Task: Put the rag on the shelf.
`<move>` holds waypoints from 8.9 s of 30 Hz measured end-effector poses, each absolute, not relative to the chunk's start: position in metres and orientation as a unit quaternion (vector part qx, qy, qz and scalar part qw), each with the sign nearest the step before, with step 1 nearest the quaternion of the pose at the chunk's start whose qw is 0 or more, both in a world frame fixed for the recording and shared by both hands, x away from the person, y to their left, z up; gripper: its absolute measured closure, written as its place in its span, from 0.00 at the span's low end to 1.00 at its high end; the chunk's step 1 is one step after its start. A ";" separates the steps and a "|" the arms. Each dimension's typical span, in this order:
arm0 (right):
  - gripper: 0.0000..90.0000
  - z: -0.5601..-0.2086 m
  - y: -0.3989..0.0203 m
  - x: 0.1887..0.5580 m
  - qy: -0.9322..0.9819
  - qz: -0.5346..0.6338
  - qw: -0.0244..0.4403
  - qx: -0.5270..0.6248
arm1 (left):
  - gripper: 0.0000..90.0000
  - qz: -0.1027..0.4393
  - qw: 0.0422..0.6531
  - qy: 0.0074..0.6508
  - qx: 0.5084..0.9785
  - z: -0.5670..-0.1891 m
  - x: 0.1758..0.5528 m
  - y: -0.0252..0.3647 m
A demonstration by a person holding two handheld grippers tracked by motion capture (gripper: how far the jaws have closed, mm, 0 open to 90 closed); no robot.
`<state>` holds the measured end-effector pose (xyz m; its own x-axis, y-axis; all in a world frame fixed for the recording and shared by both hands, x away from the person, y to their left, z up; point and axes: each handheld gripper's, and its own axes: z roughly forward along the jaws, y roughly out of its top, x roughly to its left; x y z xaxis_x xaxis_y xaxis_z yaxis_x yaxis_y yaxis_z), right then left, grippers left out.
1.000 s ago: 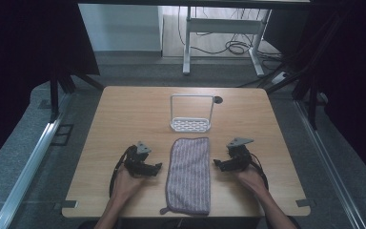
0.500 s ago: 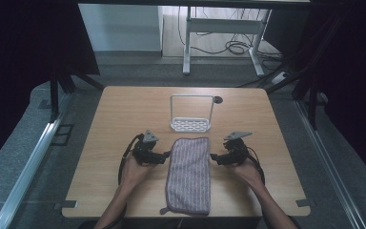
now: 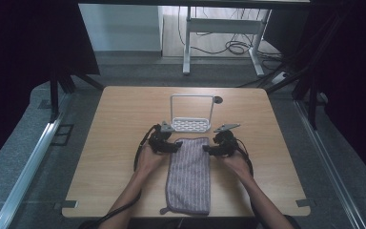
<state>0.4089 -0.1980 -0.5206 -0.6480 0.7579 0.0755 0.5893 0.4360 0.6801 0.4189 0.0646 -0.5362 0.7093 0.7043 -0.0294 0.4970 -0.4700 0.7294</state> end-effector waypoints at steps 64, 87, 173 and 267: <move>0.93 -0.343 -0.194 0.406 0.814 0.463 0.201 0.289 | 0.89 0.232 0.460 0.252 0.819 -0.341 0.404 0.074; 0.92 -0.265 -0.186 0.449 0.778 0.483 0.280 0.289 | 0.88 0.286 0.474 0.263 0.790 -0.272 0.442 0.075; 0.44 -0.362 -0.193 0.556 0.784 0.438 0.177 0.401 | 0.27 0.192 0.437 0.384 0.790 -0.362 0.545 0.064; 0.00 -0.545 -0.225 0.376 0.871 0.350 0.130 0.320 | 0.12 0.129 0.346 0.357 0.858 -0.545 0.351 0.120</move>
